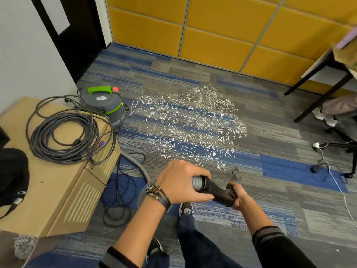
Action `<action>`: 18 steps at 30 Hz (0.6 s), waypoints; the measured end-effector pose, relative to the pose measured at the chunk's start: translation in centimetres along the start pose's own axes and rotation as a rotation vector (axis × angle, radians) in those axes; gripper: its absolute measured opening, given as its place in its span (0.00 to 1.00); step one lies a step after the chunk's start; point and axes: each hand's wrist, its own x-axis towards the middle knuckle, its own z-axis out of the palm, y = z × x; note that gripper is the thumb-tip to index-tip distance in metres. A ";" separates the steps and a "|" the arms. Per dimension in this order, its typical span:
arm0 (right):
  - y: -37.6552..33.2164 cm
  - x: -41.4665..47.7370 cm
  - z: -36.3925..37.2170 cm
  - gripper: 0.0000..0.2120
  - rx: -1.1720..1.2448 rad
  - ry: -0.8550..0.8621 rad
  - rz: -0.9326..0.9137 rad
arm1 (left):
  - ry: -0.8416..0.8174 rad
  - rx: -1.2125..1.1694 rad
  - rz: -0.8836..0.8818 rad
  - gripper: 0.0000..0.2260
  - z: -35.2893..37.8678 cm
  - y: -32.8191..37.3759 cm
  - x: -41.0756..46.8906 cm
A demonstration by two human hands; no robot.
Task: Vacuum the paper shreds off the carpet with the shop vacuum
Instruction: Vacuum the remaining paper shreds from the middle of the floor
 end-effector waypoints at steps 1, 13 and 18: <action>-0.6 0.5 0.0 0.10 -0.014 -0.005 0.023 | -0.016 0.006 -0.025 0.18 0.7 -0.1 0.5; -1.3 0.8 4.5 0.14 0.002 -0.179 0.129 | 0.064 0.057 -0.123 0.19 -1.8 -0.6 2.1; -1.5 -0.8 7.2 0.15 0.075 -0.258 0.116 | 0.131 0.116 -0.091 0.19 -4.4 0.3 1.8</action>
